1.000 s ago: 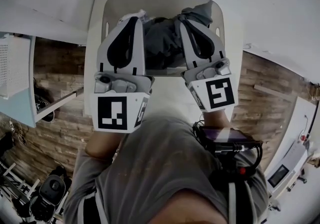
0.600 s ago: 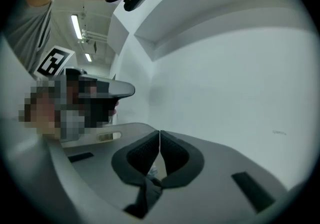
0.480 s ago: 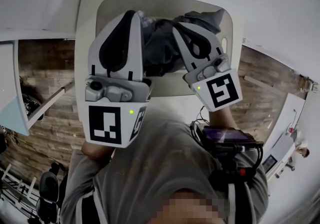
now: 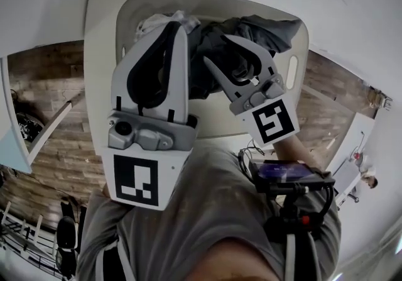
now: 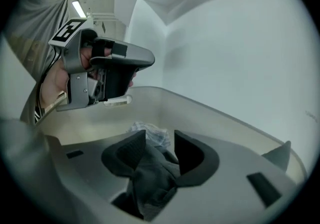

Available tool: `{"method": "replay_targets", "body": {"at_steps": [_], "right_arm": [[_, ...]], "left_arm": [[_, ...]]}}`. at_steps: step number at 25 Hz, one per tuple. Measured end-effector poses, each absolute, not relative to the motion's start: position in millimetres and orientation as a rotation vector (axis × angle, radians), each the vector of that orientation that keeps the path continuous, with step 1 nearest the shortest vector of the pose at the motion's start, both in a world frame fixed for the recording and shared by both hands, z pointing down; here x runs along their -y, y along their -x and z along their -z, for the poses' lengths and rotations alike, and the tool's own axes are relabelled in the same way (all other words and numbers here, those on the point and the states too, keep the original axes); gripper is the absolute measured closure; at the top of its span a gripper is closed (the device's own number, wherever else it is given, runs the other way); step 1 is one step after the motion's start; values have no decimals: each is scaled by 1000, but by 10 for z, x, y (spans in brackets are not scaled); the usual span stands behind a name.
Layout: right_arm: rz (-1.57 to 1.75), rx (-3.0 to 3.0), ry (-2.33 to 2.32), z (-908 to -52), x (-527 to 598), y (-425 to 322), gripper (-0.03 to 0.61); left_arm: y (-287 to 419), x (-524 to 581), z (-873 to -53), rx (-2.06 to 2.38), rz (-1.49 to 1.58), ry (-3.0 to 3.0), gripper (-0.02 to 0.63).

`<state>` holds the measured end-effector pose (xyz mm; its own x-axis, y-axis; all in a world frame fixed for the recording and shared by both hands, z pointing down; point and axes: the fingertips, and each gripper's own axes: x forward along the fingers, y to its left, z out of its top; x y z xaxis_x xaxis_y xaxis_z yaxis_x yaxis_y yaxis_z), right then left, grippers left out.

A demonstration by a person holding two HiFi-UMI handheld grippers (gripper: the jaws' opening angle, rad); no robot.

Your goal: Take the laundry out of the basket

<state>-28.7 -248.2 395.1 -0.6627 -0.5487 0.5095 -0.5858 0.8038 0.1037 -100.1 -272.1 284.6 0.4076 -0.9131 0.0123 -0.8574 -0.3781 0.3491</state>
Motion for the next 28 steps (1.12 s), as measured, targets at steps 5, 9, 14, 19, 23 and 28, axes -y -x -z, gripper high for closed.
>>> {"method": "replay_targets", "body": {"at_steps": [5,9,14,19,23,28], "right_arm": [[-92,2364,-670,-4219,2380,359,265],[-112,2309,-559,-4448,2271,421,196],[-117,2228,-475,-4692,2199,453,151],[-76,2146,-445,-4880,2157,404,141],[-38,2099,-477,-4862,2233,287,378],[-84,2132,-519,-4738,2326,201,535]], "left_arm": [[1013,2741,-3003,1485,257,-2341,606],[1061,2736,-3033,1476,270,-2334,606],[1071,2691,-3077,1445,279,-2329,606],[1082,2682,-3096,1437,272,-2325,606],[1078,2675,-3110,1450,262,-2319,606],[1046,2651,-3040,1473,250,-2333,606]]}}
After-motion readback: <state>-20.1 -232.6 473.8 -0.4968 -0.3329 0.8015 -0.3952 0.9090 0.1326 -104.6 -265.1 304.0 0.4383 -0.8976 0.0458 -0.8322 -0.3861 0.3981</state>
